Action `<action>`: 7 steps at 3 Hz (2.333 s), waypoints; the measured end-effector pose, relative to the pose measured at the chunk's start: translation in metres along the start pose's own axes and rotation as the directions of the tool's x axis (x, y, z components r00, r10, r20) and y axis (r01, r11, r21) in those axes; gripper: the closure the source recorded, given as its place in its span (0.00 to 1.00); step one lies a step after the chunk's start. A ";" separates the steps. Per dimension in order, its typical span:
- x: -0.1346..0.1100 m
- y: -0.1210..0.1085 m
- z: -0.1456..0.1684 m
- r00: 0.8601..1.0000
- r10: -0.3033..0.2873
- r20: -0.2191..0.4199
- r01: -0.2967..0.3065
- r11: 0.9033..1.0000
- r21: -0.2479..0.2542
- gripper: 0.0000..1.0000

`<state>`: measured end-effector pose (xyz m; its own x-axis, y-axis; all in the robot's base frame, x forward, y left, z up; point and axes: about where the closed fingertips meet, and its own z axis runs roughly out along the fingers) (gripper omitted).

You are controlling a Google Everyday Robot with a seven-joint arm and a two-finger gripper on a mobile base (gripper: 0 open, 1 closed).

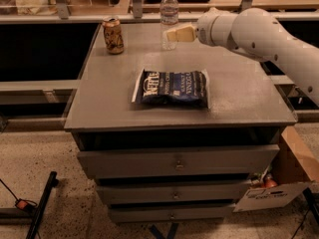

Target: Pick water bottle

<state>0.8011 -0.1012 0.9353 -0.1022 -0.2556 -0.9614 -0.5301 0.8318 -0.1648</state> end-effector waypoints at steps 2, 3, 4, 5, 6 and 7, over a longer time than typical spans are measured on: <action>0.012 0.008 0.044 0.998 0.029 0.054 -0.023 0.995 -0.100 0.00; 0.009 0.010 0.062 0.995 0.032 0.091 -0.020 0.991 -0.130 0.00; 0.007 0.013 0.077 0.993 0.015 0.114 0.002 0.989 -0.148 0.00; 0.006 0.012 0.093 0.991 -0.012 0.135 0.034 0.986 -0.161 0.00; 0.003 0.010 0.105 0.989 -0.035 0.146 0.059 0.984 -0.166 0.19; 0.001 0.008 0.113 0.987 -0.034 0.156 0.061 0.984 -0.168 0.42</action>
Offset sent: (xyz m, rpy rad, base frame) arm 0.0514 0.0342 -0.0295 0.0834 -0.0310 0.1535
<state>0.8915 -0.0390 0.9082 0.0486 -0.2037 -0.9778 -0.6695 0.7199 -0.1833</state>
